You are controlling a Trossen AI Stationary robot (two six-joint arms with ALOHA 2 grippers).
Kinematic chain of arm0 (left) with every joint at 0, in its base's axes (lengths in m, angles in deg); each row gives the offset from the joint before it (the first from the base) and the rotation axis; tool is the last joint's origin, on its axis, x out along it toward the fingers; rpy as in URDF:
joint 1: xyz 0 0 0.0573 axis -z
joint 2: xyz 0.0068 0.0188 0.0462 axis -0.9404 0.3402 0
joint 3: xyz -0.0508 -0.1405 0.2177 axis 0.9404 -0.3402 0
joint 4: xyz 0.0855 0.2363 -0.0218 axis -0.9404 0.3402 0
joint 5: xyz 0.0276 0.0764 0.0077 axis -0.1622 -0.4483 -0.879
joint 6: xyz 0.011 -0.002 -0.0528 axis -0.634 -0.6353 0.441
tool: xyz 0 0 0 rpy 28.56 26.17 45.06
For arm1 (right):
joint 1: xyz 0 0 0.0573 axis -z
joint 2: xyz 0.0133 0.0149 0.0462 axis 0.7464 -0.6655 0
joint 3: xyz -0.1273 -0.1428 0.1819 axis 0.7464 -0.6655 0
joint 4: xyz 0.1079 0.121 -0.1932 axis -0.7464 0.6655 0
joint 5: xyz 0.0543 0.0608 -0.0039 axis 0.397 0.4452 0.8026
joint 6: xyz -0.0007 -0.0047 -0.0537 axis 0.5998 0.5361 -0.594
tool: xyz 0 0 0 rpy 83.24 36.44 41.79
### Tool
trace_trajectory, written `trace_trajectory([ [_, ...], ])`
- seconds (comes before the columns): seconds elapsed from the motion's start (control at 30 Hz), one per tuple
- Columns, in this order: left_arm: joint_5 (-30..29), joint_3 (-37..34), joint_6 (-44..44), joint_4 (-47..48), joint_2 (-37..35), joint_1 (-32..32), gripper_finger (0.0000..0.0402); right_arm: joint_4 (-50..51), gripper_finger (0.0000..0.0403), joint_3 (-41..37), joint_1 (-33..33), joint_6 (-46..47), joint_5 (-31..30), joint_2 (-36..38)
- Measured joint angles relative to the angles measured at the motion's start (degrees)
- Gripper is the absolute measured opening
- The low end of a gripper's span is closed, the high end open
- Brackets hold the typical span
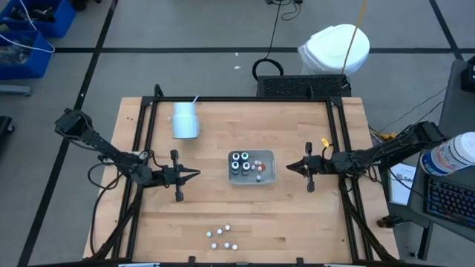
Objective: Pick & Place food coloring
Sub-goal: Put the small red food coloring bottle into the white container
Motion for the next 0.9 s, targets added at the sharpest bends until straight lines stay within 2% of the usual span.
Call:
trace_trajectory([
  [0.27, 0.0, 0.0, -1.3, 0.0, 0.0, 0.0, 0.0024, -8.1, 0.0, -2.6, 0.0, -1.8, -0.1, 0.0],
  [0.5, 0.0, 0.0, -0.2, 0.0, 0.0, 0.0, 0.0005, -8.6, 0.0, -2.5, 0.0, -2.5, -0.1, 0.0],
  [0.6, 0.0, 0.0, 0.1, 0.0, 0.0, 0.0, 0.0004, -6.3, 0.0, 0.0, -0.9, -0.7, 1.2, -1.1],
  [0.73, 0.0, 0.0, 0.2, 0.0, 0.0, 0.0, 0.0022, -6.2, 0.0, 6.1, -5.2, 0.0, 2.8, -7.7],
  [0.9, 0.0, 0.0, 0.3, 0.0, 0.0, 0.0, 0.0043, -6.8, 0.0, 17.0, -10.0, 0.5, 1.2, -23.2],
])
